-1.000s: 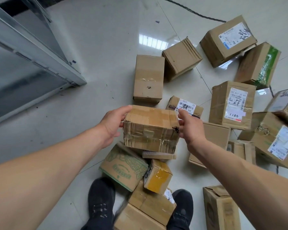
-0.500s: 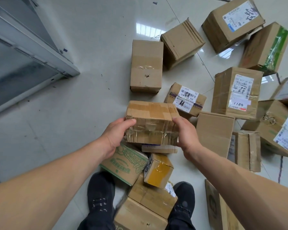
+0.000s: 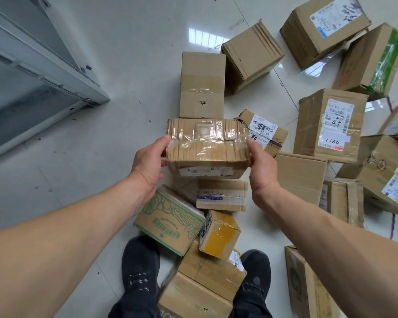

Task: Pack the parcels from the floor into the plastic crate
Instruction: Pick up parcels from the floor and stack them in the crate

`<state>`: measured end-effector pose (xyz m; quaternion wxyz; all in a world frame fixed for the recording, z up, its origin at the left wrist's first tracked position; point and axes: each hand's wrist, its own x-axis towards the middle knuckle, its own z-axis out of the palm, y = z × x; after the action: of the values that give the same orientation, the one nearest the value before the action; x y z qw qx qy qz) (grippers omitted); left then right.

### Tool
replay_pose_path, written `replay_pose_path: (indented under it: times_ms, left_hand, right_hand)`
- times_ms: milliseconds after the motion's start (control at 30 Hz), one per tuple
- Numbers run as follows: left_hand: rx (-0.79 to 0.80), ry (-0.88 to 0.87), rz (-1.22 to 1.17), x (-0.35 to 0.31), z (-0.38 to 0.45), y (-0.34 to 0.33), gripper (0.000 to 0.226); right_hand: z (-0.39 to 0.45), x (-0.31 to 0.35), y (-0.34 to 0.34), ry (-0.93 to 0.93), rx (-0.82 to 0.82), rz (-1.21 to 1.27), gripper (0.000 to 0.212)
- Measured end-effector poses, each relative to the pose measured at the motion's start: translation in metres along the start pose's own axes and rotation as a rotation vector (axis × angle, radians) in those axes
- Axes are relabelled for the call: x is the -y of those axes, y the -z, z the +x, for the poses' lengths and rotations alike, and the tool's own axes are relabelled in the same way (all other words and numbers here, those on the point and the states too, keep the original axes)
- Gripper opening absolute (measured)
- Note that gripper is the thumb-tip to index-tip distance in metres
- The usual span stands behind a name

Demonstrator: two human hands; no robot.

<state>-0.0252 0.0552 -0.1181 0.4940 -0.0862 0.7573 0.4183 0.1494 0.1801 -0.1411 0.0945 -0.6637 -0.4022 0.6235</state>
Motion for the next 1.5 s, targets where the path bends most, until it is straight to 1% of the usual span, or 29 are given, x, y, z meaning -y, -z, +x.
replay_pose_path:
  times_ms: [67,167,200,267,367,400,467,567,633,700,733,767,833,1000,1100,1200,1300,1433,1500]
  left_hand:
    - [0.003,-0.025,-0.018,-0.001,0.0,-0.002,0.046]
    - [0.03,-0.046,-0.031,-0.001,-0.001,-0.006,0.041]
    - [0.04,-0.045,-0.025,-0.001,-0.001,-0.007,0.041]
    - [0.079,-0.031,0.016,0.0,-0.001,-0.008,0.045]
    - [0.154,0.027,0.054,0.008,0.0,-0.013,0.037]
    - [0.183,0.056,0.074,0.011,-0.001,-0.014,0.037]
    - [0.242,0.101,0.097,0.017,-0.003,-0.017,0.043]
    - [0.275,0.144,0.077,0.021,-0.006,-0.02,0.05]
    - [0.27,0.148,0.064,0.02,-0.01,-0.019,0.05]
    - [0.255,0.138,0.056,0.014,-0.016,-0.017,0.047]
    - [0.246,0.133,0.055,0.009,-0.021,-0.015,0.045]
    - [0.235,0.131,0.057,0.003,-0.027,-0.013,0.043]
    - [0.224,0.12,0.062,-0.011,-0.042,-0.007,0.043]
    - [0.191,0.087,0.04,-0.052,-0.093,0.014,0.048]
    - [0.191,0.068,0.011,-0.079,-0.13,0.032,0.05]
    - [0.204,0.035,-0.006,-0.111,-0.176,0.054,0.052]
    - [0.214,0.015,-0.014,-0.136,-0.212,0.07,0.052]
    - [0.252,-0.023,-0.028,-0.165,-0.274,0.098,0.053]
    - [0.263,-0.047,-0.027,-0.175,-0.299,0.111,0.052]
  right_hand:
    - [-0.004,-0.001,0.0,0.012,0.025,-0.041,0.037]
    - [-0.011,-0.001,0.006,0.036,0.04,-0.143,0.063]
    - [-0.011,-0.002,0.009,0.049,0.023,-0.19,0.067]
    - [-0.012,-0.002,0.014,0.063,-0.005,-0.285,0.063]
    - [-0.008,-0.007,0.019,0.042,0.001,-0.368,0.044]
    - [-0.005,-0.011,0.019,0.026,0.016,-0.374,0.039]
    - [-0.004,-0.018,0.018,-0.028,0.056,-0.331,0.031]
    - [-0.006,-0.023,0.016,-0.106,0.088,-0.24,0.037]
    - [-0.011,-0.02,0.016,-0.106,0.085,-0.217,0.037]
    - [-0.018,-0.015,0.016,-0.1,0.062,-0.197,0.047]
    - [-0.023,-0.01,0.017,-0.102,0.048,-0.191,0.055]
    - [-0.028,-0.004,0.017,-0.102,0.035,-0.195,0.057]
    - [-0.04,0.011,0.019,-0.091,0.009,-0.199,0.051]
    - [-0.089,0.06,0.024,0.001,-0.048,-0.276,0.052]
    - [-0.131,0.093,0.03,0.093,-0.043,-0.288,0.045]
    - [-0.184,0.129,0.034,0.101,-0.055,-0.265,0.036]
    - [-0.226,0.156,0.036,0.072,-0.066,-0.19,0.042]
    - [-0.293,0.19,0.038,0.076,-0.071,-0.107,0.059]
    - [-0.321,0.202,0.039,0.1,-0.07,-0.093,0.052]
